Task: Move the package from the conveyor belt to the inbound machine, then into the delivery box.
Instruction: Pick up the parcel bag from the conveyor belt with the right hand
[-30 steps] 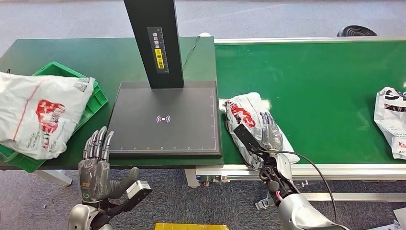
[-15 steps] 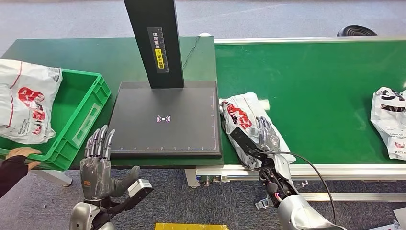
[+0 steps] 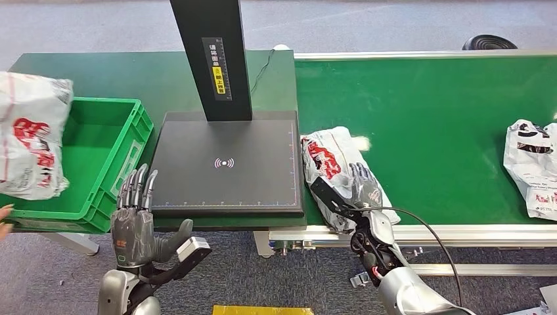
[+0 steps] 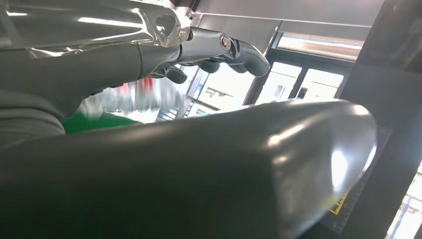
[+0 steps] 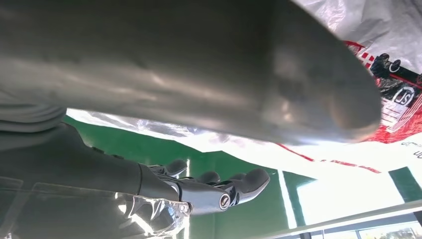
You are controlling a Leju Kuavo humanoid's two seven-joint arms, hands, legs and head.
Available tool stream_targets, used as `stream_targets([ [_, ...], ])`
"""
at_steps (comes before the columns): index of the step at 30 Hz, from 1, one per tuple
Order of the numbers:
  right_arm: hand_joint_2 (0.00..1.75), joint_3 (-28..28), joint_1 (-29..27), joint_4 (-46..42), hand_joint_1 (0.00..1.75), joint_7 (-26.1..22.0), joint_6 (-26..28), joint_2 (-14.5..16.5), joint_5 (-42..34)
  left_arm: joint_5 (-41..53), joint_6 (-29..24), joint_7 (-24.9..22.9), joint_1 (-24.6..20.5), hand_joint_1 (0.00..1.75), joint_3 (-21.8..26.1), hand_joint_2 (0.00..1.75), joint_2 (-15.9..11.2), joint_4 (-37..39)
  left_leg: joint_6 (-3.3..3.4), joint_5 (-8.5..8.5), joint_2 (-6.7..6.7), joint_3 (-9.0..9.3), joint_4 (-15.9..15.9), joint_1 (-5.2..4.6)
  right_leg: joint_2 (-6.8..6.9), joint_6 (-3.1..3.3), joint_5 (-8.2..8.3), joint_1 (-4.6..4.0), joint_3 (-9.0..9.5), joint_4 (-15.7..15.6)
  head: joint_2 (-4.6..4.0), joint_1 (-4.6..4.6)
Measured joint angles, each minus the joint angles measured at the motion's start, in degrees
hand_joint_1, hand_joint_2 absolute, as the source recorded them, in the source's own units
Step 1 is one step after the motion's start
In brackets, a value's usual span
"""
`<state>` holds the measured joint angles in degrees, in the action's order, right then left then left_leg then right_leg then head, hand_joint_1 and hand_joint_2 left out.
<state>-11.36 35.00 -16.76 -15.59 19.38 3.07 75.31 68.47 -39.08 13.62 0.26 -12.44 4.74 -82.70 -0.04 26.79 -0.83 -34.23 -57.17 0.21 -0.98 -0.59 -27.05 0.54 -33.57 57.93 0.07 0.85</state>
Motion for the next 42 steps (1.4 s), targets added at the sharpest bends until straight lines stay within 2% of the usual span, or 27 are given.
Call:
stream_targets([
  [5, 0.0, -0.6, -0.1, 0.0, 0.0, 1.5, 1.5, -0.3, 1.3, 0.0, 0.2, 0.0, -0.3, 0.0, 0.0, 0.0, 0.0, 0.4, 0.0, 0.0, 0.0, 0.0, 0.0, 0.0, 0.0, 0.0, 0.0, 0.0, 0.0, 0.0, 0.0, 0.0],
  [11, 0.0, -4.3, -0.4, 0.0, 0.0, 10.2, 1.5, -0.8, 7.3, 0.0, 0.9, 0.0, -0.5, 0.0, 0.0, 0.0, 0.3, 0.8, 0.0, 0.0, 0.04, 0.01, 0.0, 0.0, 0.0, 0.0, 0.0, 0.0, 0.0, 0.0, 0.0, 0.0],
  [14, 0.0, -5.3, -0.4, 0.0, 0.0, 11.9, 0.7, -1.0, 8.1, 0.0, 1.0, 0.0, -0.6, 0.0, -0.1, 0.0, 0.4, 0.8, 0.0, 0.0, 0.06, 0.01, 0.0, 0.0, -0.01, 0.0, 0.0, 0.0, 0.0, 0.0, 0.0, 0.0],
  [30, 0.0, -7.8, -2.2, 0.0, 0.0, 12.7, -2.1, -2.4, 9.6, 0.0, 0.8, 0.0, 2.3, 0.0, -0.1, 0.0, 0.3, 0.0, 0.0, 0.0, 0.07, 0.0, 0.0, 0.0, -0.01, 0.0, 0.0, 0.0, 0.0, 0.0, 0.0, 0.0],
  [37, 0.0, -7.9, -2.2, 0.2, 0.0, 11.2, -7.5, -2.8, 9.1, -0.5, 0.5, 0.4, 2.8, 0.0, -0.2, 0.0, 0.1, 0.0, 0.0, 0.0, 0.06, 0.0, 0.0, 0.0, -0.01, 0.0, 0.0, 0.0, 0.01, 0.0, 0.0, 0.0],
  [42, 0.0, -7.9, -2.2, 0.2, 0.0, 10.9, -9.2, -3.4, 9.0, -1.4, 0.3, 0.7, 3.3, 0.0, -1.0, 0.0, 0.1, 0.0, 0.0, 0.0, 0.05, 0.0, 0.0, 0.0, 0.0, 0.0, 0.0, 0.0, 0.01, 0.0, 0.0, 0.0],
])
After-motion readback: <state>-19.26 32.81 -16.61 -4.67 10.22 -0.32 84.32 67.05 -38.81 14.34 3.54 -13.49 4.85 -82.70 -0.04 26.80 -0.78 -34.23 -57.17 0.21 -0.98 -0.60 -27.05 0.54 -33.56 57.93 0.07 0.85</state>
